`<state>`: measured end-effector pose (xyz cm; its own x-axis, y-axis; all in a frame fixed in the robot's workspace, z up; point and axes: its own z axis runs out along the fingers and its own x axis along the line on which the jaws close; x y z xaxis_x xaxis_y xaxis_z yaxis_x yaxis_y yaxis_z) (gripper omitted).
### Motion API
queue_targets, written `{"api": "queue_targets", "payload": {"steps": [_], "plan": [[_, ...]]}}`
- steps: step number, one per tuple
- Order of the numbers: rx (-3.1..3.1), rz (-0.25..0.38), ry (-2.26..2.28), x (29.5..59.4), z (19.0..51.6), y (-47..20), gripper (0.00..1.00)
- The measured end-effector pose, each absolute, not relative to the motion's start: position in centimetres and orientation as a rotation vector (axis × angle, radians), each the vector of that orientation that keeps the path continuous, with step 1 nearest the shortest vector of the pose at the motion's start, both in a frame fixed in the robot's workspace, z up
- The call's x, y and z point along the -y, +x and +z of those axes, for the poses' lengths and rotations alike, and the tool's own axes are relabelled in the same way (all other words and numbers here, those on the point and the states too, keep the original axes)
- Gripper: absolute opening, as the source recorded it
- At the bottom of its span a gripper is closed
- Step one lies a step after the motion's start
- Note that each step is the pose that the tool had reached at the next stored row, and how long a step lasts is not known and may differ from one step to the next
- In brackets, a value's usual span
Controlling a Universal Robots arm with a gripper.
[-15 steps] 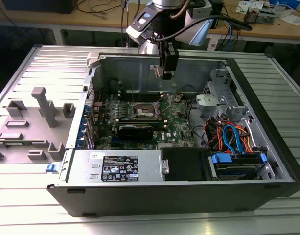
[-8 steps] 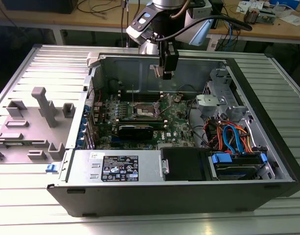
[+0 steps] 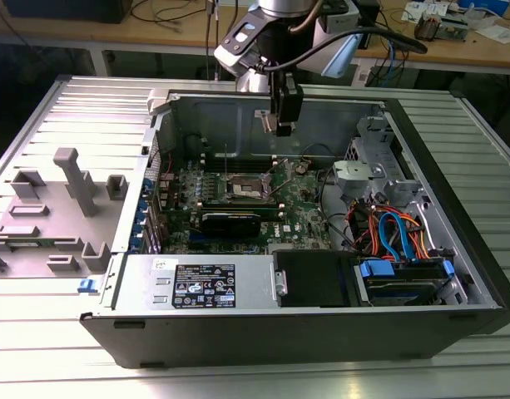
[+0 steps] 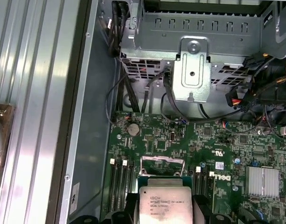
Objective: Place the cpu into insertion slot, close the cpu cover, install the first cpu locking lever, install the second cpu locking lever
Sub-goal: 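Place the cpu into insertion slot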
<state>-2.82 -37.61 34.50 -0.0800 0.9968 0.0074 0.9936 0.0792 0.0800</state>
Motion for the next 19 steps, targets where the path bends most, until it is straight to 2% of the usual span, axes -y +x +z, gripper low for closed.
{"api": "queue_targets", "payload": {"steps": [19], "plan": [[-2.226,0.095,2.141,37.61,33.89,-2.84,0.54]]}}
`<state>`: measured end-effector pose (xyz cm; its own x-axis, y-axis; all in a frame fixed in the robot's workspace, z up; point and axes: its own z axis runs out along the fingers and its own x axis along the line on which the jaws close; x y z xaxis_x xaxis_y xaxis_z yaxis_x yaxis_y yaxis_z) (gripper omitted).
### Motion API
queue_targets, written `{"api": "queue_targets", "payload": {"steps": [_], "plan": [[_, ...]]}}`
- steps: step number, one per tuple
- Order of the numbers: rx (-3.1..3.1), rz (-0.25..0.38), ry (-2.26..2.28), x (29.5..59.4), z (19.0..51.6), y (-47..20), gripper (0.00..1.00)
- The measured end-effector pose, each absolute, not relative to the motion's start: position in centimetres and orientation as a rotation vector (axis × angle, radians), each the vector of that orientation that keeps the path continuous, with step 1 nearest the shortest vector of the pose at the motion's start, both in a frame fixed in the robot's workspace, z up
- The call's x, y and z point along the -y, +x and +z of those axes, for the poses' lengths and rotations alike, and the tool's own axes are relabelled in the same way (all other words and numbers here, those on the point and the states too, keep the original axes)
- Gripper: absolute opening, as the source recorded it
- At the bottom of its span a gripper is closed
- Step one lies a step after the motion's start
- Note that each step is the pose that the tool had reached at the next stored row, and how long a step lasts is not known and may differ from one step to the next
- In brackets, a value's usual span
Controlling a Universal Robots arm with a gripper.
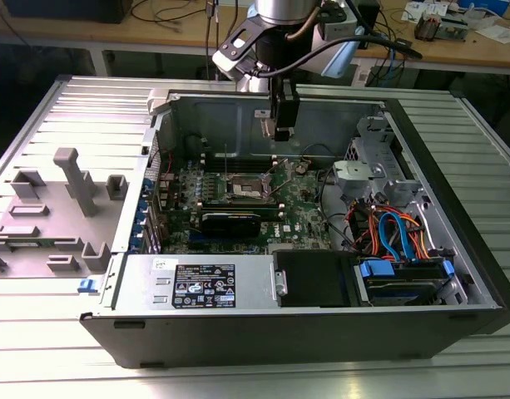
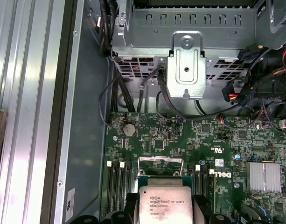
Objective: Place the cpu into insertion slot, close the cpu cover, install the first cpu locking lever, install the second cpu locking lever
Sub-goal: 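Place the cpu into insertion slot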
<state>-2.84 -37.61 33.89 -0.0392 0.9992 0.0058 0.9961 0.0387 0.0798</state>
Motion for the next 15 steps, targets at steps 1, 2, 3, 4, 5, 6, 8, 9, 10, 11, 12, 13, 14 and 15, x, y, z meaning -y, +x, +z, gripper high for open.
{"api": "queue_targets", "payload": {"steps": [1,2,3,4,5,6,8,9,10,11,12,13,14,15], "plan": [[-2.226,0.095,2.141,37.6,33.9,-2.8,0.54],[-2.22,0.095,2.148,37.6,33.9,-2.8,0.54],[-2.199,0.094,2.168,37.6,33.8,-2.8,0.54],[-2.185,0.093,2.181,37.6,33.8,-2.8,0.54],[-2.181,0.093,2.185,37.6,33.7,-2.8,0.54],[-2.179,0.092,2.187,37.6,33.7,-2.9,0.54],[-2.177,0.092,2.189,37.6,33.7,-2.9,0.54],[-2.177,0.092,2.188,37.6,33.6,-3.2,0.54],[-2.177,0.092,2.188,37.6,33.5,-3.5,0.54],[-2.177,0.092,2.188,37.6,33.5,-3.9,0.54],[-2.177,0.093,2.188,37.6,33.4,-4.2,0.54],[-2.177,0.093,2.188,37.6,33.3,-4.4,0.54],[-2.177,0.092,2.188,37.6,33.1,-4.4,0.54],[-2.177,0.092,2.188,37.6,32.7,-4.5,0.54]]}}
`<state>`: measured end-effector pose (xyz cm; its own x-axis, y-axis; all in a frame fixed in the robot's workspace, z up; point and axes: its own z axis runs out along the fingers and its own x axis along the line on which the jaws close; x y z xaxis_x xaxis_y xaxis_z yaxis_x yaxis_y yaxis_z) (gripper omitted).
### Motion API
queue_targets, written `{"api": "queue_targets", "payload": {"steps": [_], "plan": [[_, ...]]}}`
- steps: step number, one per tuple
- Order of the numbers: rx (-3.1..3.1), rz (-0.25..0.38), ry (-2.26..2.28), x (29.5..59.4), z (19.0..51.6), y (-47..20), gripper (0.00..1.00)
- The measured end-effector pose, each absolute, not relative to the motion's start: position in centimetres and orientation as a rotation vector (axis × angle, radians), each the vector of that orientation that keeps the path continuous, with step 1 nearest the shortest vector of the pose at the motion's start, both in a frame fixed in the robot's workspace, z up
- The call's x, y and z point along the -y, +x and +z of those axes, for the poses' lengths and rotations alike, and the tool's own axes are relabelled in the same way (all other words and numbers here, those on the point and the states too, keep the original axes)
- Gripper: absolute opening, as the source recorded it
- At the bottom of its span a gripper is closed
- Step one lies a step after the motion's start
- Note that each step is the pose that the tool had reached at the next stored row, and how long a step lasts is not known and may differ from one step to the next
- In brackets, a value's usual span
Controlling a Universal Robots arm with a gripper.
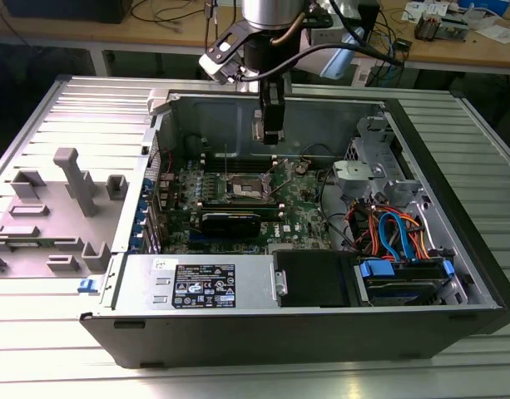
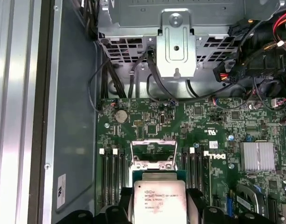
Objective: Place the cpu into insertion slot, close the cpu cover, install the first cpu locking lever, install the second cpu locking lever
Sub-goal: 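Place the cpu into insertion slot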
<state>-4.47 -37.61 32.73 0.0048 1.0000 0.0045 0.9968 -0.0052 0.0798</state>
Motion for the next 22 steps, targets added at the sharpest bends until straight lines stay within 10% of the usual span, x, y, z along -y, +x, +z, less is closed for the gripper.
{"api": "queue_targets", "payload": {"steps": [22], "plan": [[-2.207,0.097,2.152,37.6,29.5,-5.6,0.54]]}}
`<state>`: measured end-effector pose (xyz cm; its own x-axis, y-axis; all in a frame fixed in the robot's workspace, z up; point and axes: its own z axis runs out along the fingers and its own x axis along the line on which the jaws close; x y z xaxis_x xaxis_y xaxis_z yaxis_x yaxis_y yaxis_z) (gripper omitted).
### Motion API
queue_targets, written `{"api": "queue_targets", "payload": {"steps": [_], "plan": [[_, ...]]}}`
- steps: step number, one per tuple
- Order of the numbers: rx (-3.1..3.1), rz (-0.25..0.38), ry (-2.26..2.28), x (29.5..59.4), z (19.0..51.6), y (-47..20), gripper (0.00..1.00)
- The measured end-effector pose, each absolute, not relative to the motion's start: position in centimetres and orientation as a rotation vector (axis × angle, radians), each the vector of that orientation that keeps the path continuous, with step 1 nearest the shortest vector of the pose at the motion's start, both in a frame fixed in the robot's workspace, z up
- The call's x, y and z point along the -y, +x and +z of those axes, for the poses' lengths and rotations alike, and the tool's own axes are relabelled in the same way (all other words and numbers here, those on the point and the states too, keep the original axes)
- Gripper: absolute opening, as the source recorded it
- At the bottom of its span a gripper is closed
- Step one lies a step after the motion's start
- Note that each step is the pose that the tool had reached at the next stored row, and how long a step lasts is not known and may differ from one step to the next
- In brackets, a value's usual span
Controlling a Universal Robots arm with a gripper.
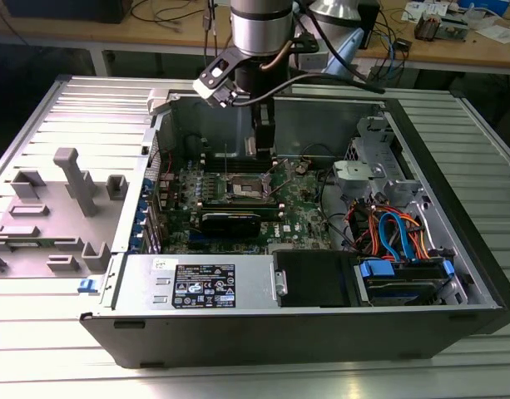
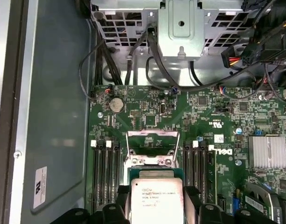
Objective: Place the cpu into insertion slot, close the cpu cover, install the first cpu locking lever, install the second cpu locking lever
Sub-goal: 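Place the cpu into insertion slot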
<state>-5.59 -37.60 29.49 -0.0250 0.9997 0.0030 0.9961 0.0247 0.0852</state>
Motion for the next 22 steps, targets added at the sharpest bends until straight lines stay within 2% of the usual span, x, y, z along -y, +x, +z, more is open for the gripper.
{"api": "queue_targets", "payload": {"steps": [22], "plan": [[-2.194,0.097,2.164,37.6,28.44,-6.11,0.54]]}}
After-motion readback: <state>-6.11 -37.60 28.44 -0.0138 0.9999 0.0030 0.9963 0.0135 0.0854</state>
